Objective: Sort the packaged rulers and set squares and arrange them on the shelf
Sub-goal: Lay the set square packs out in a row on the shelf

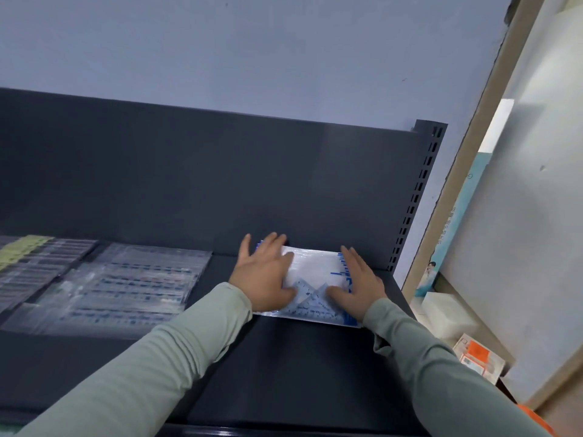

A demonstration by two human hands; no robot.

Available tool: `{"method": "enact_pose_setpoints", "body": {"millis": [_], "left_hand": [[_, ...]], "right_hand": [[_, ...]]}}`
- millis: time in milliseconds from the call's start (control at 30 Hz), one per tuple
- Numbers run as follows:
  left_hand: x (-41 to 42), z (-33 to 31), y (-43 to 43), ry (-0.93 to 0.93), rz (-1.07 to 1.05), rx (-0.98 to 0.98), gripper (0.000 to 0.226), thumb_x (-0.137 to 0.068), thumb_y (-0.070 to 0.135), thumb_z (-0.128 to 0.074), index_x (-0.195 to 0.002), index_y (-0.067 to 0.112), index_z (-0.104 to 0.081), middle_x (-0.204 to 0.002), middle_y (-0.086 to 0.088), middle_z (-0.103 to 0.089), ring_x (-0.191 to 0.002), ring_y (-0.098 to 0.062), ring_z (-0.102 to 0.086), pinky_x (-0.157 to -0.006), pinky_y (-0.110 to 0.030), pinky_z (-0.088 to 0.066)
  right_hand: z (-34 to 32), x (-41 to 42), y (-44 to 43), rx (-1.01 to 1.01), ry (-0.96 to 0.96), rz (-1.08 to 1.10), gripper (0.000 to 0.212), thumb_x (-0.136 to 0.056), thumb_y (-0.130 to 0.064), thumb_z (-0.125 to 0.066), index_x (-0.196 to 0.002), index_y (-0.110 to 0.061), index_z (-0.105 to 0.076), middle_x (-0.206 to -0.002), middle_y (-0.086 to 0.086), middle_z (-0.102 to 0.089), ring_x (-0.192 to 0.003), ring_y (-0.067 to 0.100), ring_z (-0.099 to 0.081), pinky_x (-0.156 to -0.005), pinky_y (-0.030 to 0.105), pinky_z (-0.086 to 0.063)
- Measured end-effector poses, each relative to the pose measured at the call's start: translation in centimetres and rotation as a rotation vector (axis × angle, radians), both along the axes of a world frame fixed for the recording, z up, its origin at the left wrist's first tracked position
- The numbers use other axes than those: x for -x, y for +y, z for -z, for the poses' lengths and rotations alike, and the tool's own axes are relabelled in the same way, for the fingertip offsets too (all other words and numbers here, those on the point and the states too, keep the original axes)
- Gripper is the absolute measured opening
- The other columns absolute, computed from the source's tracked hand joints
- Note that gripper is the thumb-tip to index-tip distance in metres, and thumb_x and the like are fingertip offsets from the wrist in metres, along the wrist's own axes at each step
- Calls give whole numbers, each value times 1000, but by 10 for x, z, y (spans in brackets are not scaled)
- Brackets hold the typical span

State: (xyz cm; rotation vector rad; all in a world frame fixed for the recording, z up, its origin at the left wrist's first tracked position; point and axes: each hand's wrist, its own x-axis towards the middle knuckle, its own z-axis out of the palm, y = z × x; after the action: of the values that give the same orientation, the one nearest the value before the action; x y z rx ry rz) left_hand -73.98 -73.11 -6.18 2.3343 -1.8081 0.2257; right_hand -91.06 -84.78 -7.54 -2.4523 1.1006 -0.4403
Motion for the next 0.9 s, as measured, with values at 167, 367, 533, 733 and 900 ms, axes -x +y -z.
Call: {"method": "enact_pose_setpoints", "body": {"millis": [167,367,533,733,900], "left_hand": [[4,8,-21,93,11,-245,96,-83,79,-29,-154,21,-1,-162,3,8,-147,-10,10,-117,-53,9],[1,13,-12,129,50,-340,99,-82,80,-31,-154,20,0,-162,0,6,-148,-12,7,-119,-45,5],[-5,16,-12,193,22,-363,111,-73,87,-34,-153,22,6,-161,2,14,-146,-9,16,-118,-46,9],[-8,14,-13,226,45,-383,105,-76,86,-29,-154,24,6,-160,4,15,-146,-9,16,-118,-47,9],[-6,14,-9,243,45,-423,103,-78,84,-29,-154,23,2,-161,5,9,-147,-9,9,-118,-49,8]], "right_hand": [[0,-7,-1,185,307,-27,91,-71,-69,-20,-152,-31,-6,-160,-5,11,-146,12,14,-117,41,6],[9,-4,2,153,358,-85,64,-95,-60,-21,-151,-32,-15,-160,-7,-6,-147,9,-3,-119,40,2],[10,-10,4,94,362,-84,62,-96,-58,-17,-152,-31,-11,-161,-6,-1,-147,9,0,-119,40,3],[9,-9,5,58,373,-89,61,-97,-58,-17,-152,-32,-12,-161,-5,-1,-147,10,0,-118,40,3],[5,-11,7,48,401,-102,58,-98,-55,-16,-151,-32,-16,-160,-5,-8,-147,12,-10,-118,40,-1]]}}
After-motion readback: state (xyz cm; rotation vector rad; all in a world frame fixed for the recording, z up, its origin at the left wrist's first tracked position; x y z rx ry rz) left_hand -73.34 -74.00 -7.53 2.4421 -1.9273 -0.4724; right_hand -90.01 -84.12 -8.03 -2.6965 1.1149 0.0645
